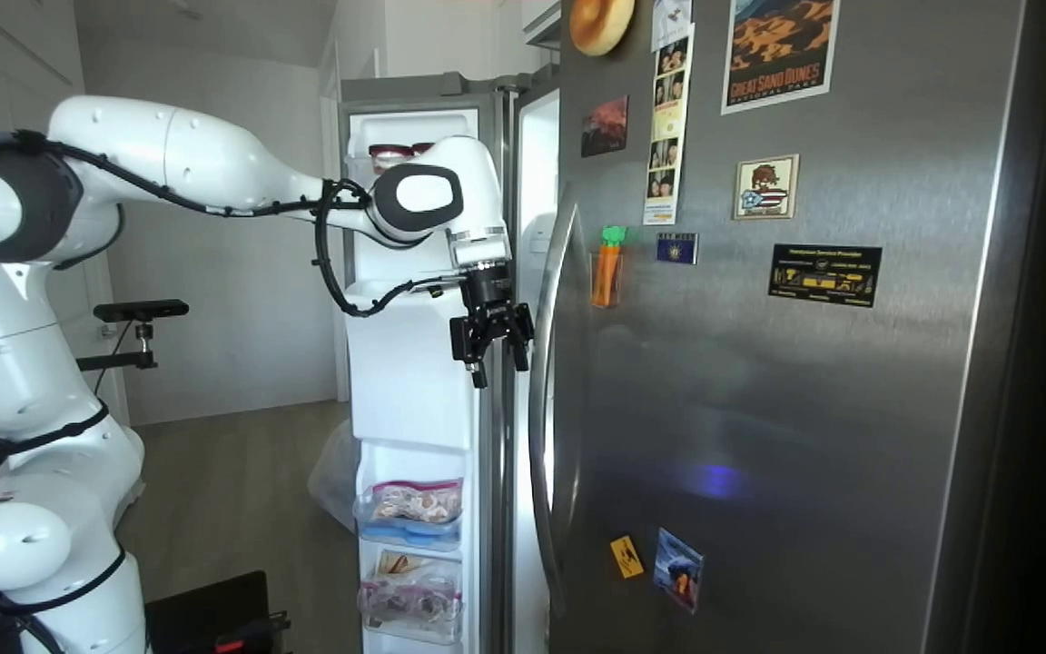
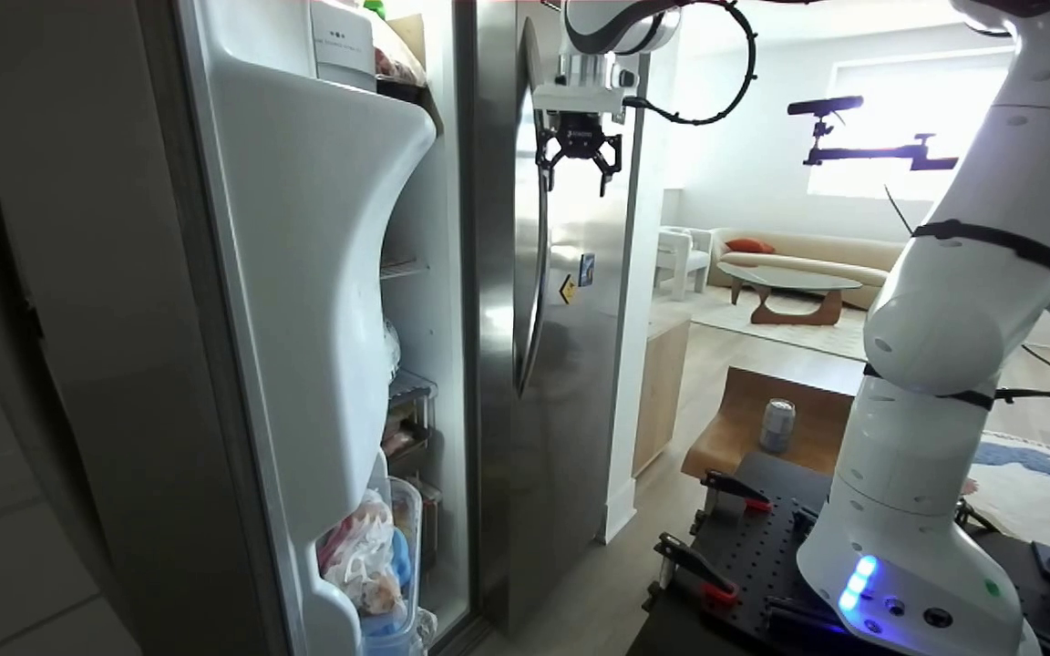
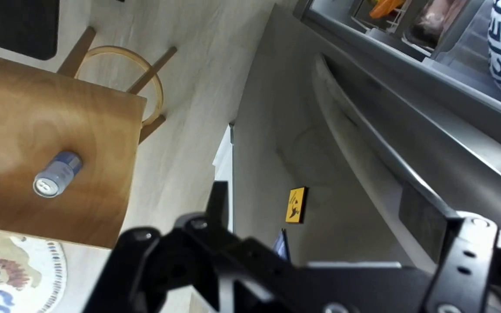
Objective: Take the can from the chair and put it on the second shelf in the fridge
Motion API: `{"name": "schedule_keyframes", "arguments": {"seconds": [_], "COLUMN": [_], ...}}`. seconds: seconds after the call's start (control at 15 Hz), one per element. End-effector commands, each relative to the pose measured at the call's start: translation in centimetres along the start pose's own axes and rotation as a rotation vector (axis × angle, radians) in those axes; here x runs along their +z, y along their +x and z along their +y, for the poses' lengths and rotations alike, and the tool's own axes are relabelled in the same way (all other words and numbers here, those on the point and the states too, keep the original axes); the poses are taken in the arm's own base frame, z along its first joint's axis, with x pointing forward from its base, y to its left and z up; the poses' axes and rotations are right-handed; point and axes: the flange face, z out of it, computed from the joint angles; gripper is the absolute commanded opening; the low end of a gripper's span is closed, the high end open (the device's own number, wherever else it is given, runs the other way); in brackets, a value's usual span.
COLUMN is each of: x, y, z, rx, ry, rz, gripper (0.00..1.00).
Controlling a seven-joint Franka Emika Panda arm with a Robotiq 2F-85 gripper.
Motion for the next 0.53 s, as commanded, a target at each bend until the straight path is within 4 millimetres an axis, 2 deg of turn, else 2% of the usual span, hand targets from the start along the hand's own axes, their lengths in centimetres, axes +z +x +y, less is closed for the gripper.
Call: {"name": "schedule_keyframes", "arguments": {"seconds": [0.0, 0.2, 0.47], "x": [0.2, 0.1, -0.3], "y": [2.4, 2.2, 1.1], "z": [0.3, 0.4, 0.9], "rx": [0.133, 0.138, 0.0], "ry": [-0.005, -0.011, -0.02], "rz": [0.017, 0.011, -0.052], "gripper": [1.0, 1.0, 1.0]}}
